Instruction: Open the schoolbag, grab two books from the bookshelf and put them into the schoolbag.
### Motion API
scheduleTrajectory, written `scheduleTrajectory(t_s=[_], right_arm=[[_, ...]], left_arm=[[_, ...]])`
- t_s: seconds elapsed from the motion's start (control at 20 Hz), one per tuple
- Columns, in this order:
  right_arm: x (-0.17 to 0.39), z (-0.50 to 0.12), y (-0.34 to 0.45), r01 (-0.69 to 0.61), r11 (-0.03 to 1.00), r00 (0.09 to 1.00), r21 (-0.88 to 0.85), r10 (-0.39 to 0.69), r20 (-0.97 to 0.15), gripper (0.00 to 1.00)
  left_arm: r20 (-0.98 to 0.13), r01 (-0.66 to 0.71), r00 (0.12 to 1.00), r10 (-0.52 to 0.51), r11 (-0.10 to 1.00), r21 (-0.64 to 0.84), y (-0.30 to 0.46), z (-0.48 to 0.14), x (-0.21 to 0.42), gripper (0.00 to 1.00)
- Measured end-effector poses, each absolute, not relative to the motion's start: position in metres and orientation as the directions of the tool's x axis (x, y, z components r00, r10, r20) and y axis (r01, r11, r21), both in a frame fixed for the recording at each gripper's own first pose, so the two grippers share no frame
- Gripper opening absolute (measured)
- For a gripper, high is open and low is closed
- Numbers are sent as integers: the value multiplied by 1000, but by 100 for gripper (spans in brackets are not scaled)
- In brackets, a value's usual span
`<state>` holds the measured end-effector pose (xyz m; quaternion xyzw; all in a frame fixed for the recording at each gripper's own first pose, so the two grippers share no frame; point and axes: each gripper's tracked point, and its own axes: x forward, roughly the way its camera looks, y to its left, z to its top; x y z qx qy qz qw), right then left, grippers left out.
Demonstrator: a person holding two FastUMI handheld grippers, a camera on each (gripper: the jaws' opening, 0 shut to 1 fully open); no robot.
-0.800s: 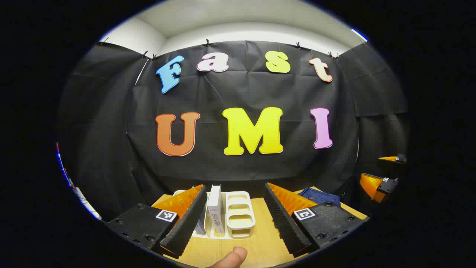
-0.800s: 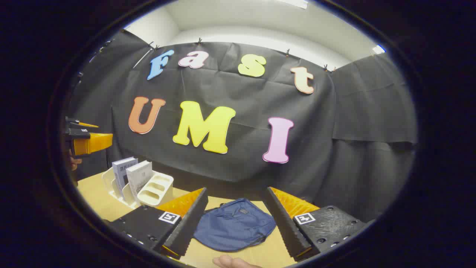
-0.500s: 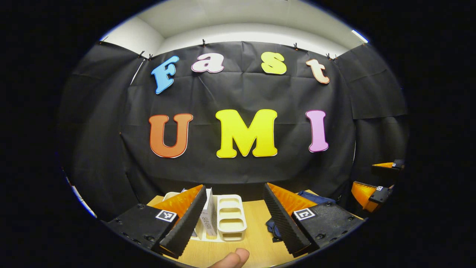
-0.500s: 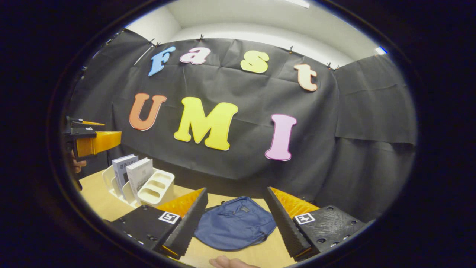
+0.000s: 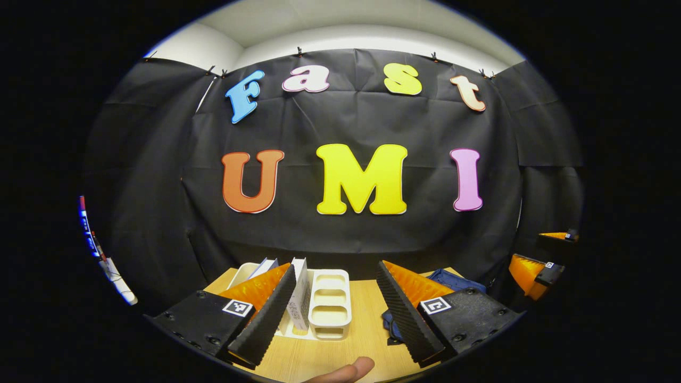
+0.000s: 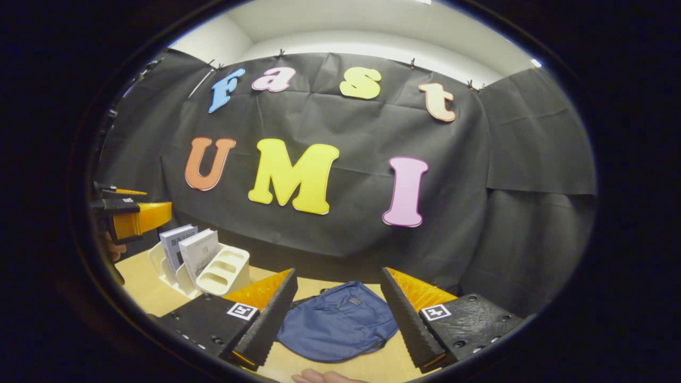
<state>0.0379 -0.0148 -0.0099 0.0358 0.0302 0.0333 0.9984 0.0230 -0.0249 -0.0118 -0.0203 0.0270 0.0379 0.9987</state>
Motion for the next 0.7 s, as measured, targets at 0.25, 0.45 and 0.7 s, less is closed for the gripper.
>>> scheduleTrajectory(t_s=[0.25,0.45,0.7], right_arm=[[43,-14,-12,-89,993,994,78,94,-63,98],[47,-17,-12,-101,993,992,65,105,-66,98],[59,-51,-5,-104,994,988,13,105,-112,95]], left_arm=[[-68,-101,993,99,995,-24,-22,-17,16,98],[-64,-98,993,96,995,-28,-23,-20,12,98],[-69,-110,992,109,994,-10,-19,-27,9,98]])
